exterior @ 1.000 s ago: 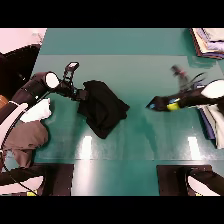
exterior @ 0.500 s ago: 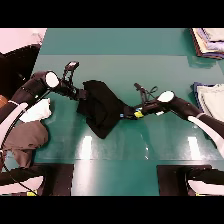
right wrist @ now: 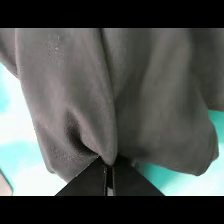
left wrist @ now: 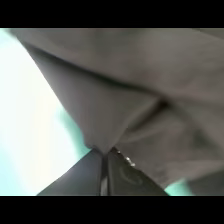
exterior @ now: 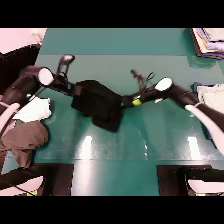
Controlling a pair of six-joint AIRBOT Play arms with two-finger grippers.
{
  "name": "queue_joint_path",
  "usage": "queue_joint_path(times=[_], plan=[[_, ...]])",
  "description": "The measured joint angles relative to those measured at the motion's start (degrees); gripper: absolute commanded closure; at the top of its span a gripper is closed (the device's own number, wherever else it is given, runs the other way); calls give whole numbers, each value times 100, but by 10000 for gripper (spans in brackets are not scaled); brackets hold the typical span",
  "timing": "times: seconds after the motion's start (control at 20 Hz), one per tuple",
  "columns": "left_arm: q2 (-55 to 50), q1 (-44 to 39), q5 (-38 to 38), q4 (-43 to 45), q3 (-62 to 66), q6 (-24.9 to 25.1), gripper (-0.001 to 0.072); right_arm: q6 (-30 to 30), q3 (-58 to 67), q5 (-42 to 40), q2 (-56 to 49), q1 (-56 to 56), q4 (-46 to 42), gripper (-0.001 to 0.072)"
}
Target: Fold the shirts.
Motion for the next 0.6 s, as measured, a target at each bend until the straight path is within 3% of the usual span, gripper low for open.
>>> queue_joint_path(times=[0.25, 0.6], plan=[[1228, 2, -179, 546, 774, 35, 682, 426, 844, 726, 1440, -955, -1307, 693], [2363, -4, -413, 437, 1794, 214, 682, 568, 1880, 1440, 2970, -1694, -1858, 694]])
